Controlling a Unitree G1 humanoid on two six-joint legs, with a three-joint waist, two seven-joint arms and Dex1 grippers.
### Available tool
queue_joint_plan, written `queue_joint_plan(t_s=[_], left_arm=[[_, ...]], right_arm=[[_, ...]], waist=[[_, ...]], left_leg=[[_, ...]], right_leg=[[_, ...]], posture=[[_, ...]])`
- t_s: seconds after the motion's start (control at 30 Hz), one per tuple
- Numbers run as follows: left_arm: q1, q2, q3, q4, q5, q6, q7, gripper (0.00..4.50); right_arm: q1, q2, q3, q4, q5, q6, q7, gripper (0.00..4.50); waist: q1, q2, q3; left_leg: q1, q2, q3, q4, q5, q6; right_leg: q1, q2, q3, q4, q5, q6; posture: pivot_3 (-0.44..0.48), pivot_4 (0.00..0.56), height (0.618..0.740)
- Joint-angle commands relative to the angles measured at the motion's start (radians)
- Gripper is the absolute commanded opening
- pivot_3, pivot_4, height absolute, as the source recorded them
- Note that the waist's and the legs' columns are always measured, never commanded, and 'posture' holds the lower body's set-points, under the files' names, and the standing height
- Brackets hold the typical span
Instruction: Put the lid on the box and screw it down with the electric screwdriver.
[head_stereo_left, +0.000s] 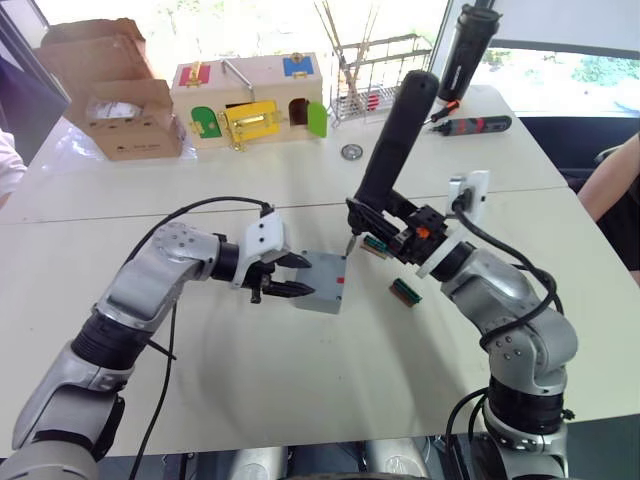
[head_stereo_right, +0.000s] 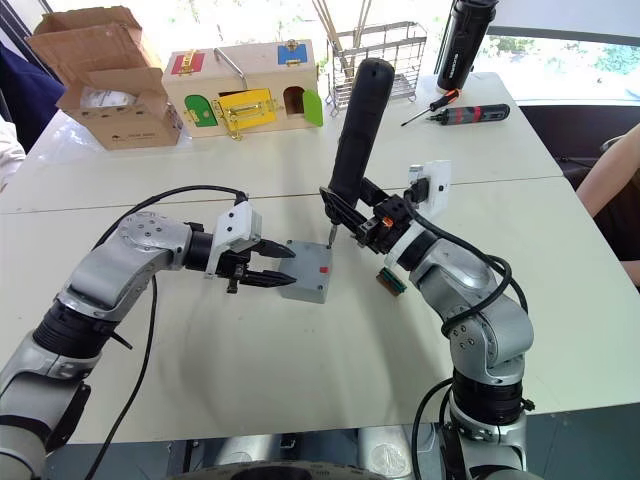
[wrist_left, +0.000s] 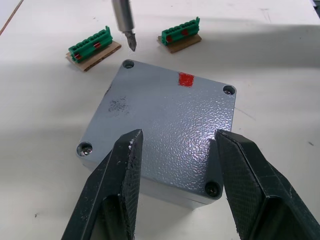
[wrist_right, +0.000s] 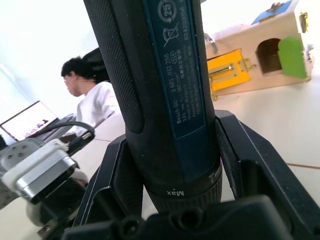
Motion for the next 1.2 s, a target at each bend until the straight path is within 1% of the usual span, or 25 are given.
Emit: queue_joint_plan(t_s=[0.03,0.53,0.77,1.0,1.13,1.2], left_arm=[[0.006,0.0,0.009,0.002,0.011,-0.001,0.0,2.33],[0.003,-0.001,0.01,0.008,0.011,-0.003,0.001,2.33],[0.007,0.001,-0.001,0.007,0.022,-0.008,0.001,2.33],[0.021,0.003,-0.017,0.013,0.054,-0.021,-0.001,2.33],[0.028,-0.005,-0.022,0.02,0.068,-0.032,0.001,2.33],[0.032,-0.008,-0.024,0.02,0.073,-0.034,0.001,2.33]], right_arm=[[-0.003,-0.002,0.013,-0.018,0.001,-0.065,-0.003,1.79],[0.019,-0.017,0.063,-0.003,-0.002,-0.095,-0.011,1.79],[0.041,-0.042,0.168,0.06,-0.093,-0.185,0.022,1.79],[0.092,-0.034,0.222,0.141,-0.138,-0.244,0.031,1.79],[0.109,-0.03,0.237,0.159,-0.148,-0.26,0.027,1.79],[0.117,-0.03,0.243,0.164,-0.154,-0.264,0.026,1.79]], waist=[[0.0,0.0,0.0],[0.0,0.0,0.0],[-0.001,-0.001,-0.001],[-0.001,-0.007,-0.008],[0.001,-0.008,-0.009],[0.001,-0.009,-0.012]], left_leg=[[0.0,0.0,0.0,0.0,0.0,0.0],[0.0,0.0,0.0,0.0,0.0,0.0],[0.001,0.0,0.0,0.0,0.0,0.0],[0.008,0.001,0.0,-0.002,0.0,0.0],[0.02,0.001,0.0,-0.005,-0.002,0.003],[0.022,0.001,0.0,-0.005,-0.003,0.004]], right_leg=[[0.0,0.0,0.0,0.0,0.0,0.0],[0.0,0.0,0.0,0.0,0.0,0.0],[0.001,0.0,0.0,0.0,0.0,0.0],[0.006,0.001,0.0,0.0,0.0,0.0],[0.018,0.001,0.0,-0.002,0.0,0.0],[0.02,0.001,0.0,-0.003,0.0,0.0]], posture=[[0.0,0.15,0.74],[0.0,0.15,0.74],[0.0,0.15,0.74],[0.0,0.15,0.74],[0.0,0.15,0.74],[0.0,0.15,0.74]])
